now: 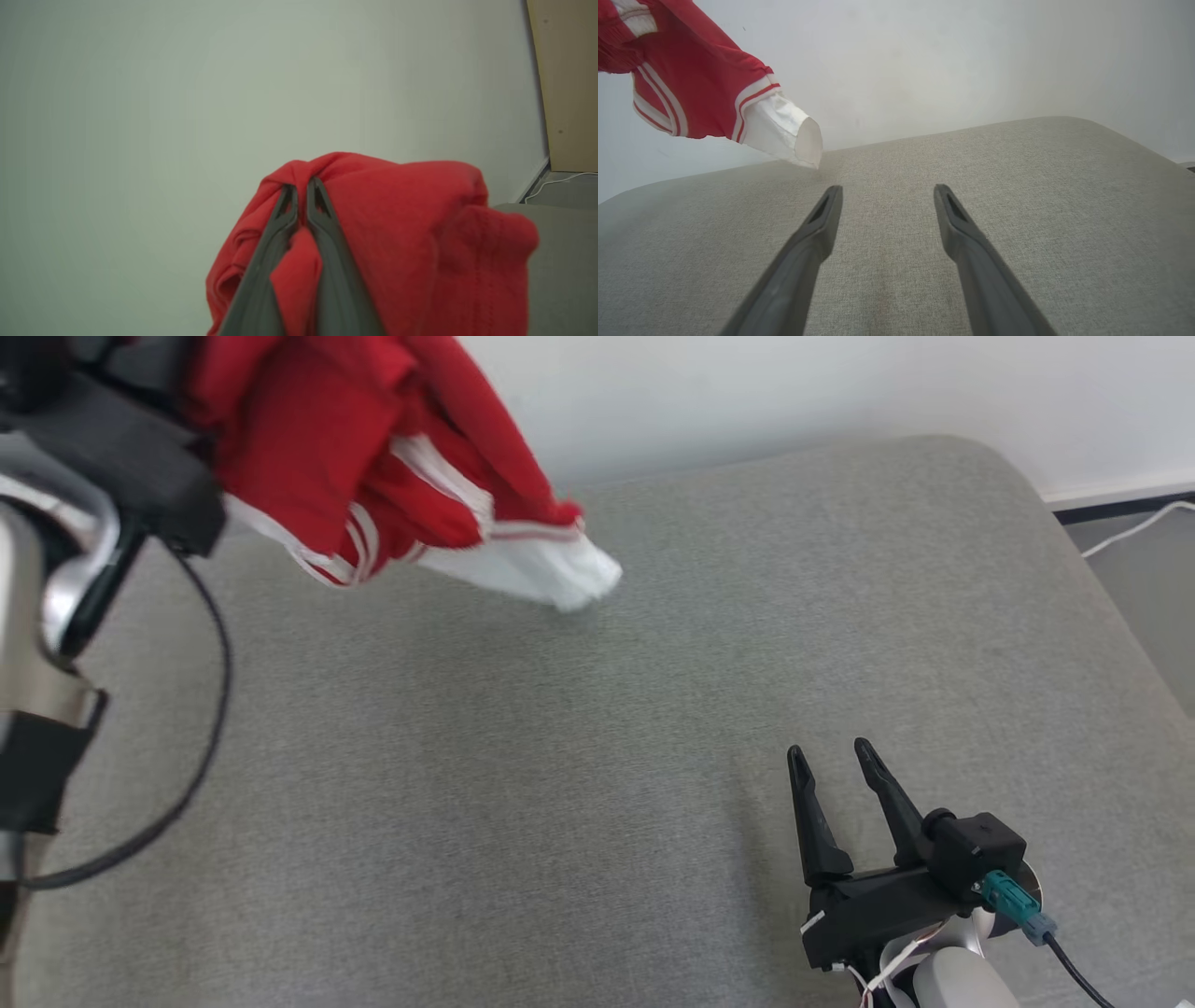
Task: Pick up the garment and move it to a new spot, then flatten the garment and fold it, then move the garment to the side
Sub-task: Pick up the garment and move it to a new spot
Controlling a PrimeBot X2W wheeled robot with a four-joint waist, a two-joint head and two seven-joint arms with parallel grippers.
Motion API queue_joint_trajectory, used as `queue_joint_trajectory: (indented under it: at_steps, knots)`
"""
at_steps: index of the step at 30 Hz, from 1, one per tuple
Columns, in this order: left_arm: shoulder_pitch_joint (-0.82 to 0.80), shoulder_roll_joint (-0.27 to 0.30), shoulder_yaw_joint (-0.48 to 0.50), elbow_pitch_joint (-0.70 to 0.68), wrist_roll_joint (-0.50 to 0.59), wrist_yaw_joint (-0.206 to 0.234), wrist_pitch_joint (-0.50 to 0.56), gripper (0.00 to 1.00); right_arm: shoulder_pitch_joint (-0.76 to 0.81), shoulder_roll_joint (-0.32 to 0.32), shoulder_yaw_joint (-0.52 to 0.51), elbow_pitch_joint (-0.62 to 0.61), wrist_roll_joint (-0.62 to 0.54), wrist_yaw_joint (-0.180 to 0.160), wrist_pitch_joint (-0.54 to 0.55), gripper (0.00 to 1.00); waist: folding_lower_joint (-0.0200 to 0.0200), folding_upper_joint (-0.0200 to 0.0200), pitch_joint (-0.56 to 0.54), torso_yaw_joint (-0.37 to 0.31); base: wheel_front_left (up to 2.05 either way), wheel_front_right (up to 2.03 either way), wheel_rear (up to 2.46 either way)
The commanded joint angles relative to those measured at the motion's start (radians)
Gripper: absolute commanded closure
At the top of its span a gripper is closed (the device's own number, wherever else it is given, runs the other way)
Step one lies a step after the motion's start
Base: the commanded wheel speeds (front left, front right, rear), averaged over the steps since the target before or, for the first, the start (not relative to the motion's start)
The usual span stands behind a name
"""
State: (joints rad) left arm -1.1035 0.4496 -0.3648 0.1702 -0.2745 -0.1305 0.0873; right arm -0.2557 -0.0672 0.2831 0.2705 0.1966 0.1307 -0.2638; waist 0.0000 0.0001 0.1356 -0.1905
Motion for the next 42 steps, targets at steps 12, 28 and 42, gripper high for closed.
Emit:
queue_joint_trajectory:
  at_steps: [12, 28, 42]
  knots:
    - [0.134, -0.111, -0.089, -0.159, -0.051, 0.038, 0.010, 1.00, 0.009, 0.012, -0.022, -0.019, -0.006, 0.000, -0.001, 0.00, 0.0000, -0.0001, 0.032, -0.048, 0.00, 0.00, 0.00]
    - [0.454, -0.163, -0.123, -0.010, -0.107, 0.111, -0.137, 1.00, -0.003, -0.002, -0.030, -0.020, -0.028, 0.000, -0.001, 0.00, 0.0000, -0.0001, 0.061, 0.024, 0.00, 0.00, 0.00]
    - [0.560, -0.211, -0.144, 0.201, -0.136, 0.107, -0.289, 1.00, -0.006, -0.029, 0.003, 0.000, -0.014, 0.000, -0.001, 0.00, 0.0000, -0.0001, 0.034, 0.070, 0.00, 0.00, 0.00]
